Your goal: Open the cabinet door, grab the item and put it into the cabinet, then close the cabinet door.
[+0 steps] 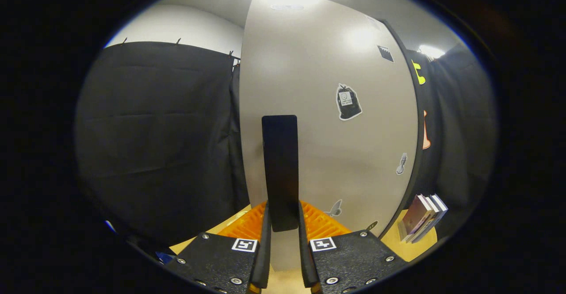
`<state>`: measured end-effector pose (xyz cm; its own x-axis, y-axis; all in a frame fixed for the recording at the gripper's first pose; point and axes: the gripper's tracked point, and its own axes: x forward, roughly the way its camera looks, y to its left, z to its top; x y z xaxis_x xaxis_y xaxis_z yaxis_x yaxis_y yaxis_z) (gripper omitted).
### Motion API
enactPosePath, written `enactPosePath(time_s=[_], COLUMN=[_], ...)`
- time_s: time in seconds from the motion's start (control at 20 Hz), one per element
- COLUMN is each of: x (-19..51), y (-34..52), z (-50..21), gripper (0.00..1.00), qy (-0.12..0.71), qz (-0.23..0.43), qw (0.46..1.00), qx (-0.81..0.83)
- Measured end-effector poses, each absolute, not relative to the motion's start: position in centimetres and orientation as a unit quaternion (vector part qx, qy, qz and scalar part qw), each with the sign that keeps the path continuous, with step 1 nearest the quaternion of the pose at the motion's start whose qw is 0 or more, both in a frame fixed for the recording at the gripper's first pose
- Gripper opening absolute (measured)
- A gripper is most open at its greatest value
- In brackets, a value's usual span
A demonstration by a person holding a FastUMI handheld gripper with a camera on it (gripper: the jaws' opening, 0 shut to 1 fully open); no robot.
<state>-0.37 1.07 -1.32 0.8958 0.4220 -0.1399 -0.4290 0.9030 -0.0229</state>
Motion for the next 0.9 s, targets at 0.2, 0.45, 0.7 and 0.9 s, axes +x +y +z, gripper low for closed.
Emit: enactPosePath(time_s=[0.2,0.45,0.7,0.9], x=[-2.4,-5.5,-7.7,-7.7], y=[-2.5,-7.6,-12.1,-15.5], z=[-0.4,0.2,0.7,0.5], gripper=[0.29,0.29,0.28,0.28], qy=[0.07,0.069,0.072,0.069], qz=[0.245,0.254,0.239,0.206], qw=[0.967,0.964,0.968,0.975], qx=[-0.027,-0.023,-0.025,-0.046])
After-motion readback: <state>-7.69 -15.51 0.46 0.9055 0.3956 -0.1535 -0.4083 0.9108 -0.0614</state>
